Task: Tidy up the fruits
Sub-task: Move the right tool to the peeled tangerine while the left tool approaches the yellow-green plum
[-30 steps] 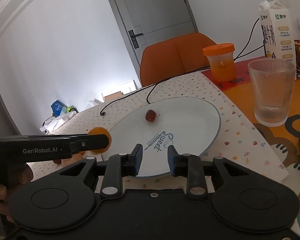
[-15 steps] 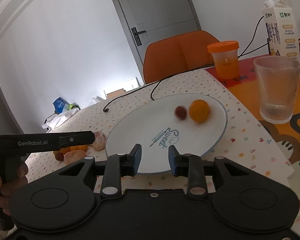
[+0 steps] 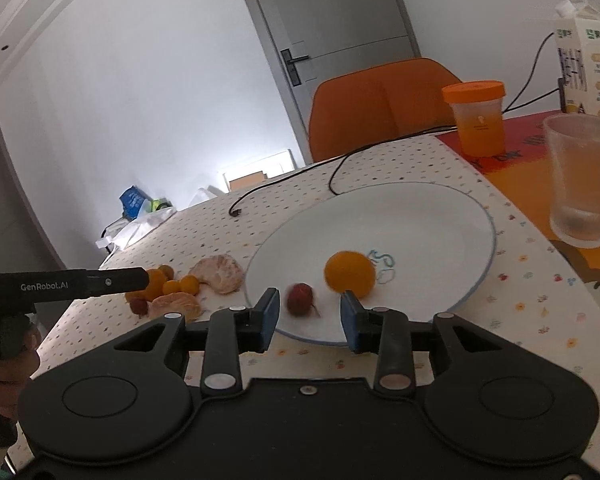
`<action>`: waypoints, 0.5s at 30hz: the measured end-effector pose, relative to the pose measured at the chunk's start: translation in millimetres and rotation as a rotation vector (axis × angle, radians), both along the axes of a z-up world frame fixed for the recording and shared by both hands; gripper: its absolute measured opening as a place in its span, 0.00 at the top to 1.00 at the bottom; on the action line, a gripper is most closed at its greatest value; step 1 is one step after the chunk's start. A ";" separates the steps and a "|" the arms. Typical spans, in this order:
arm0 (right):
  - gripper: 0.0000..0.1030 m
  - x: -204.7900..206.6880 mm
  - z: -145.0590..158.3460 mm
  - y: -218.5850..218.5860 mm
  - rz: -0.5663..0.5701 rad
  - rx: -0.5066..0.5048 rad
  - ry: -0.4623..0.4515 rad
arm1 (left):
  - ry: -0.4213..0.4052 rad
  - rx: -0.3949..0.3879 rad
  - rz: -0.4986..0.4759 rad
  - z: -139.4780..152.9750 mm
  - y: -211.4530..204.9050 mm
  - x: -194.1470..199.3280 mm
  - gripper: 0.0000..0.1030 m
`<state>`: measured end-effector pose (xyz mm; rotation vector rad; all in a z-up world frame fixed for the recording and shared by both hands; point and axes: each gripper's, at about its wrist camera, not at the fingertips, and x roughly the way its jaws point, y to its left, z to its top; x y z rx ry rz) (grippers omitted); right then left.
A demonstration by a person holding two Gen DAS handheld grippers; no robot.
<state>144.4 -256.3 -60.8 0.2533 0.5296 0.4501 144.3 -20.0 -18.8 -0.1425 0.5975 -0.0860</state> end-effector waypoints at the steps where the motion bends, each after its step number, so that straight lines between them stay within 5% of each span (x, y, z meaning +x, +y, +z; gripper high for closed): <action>1: 0.66 -0.4 0.7 2.2 0.005 -0.002 -0.001 | 0.002 -0.001 0.007 -0.4 3.2 -1.1 0.45; 15: 0.62 -2.7 9.7 35.5 0.072 -0.025 -0.009 | 0.020 -0.027 0.073 -13.4 34.7 -9.4 0.45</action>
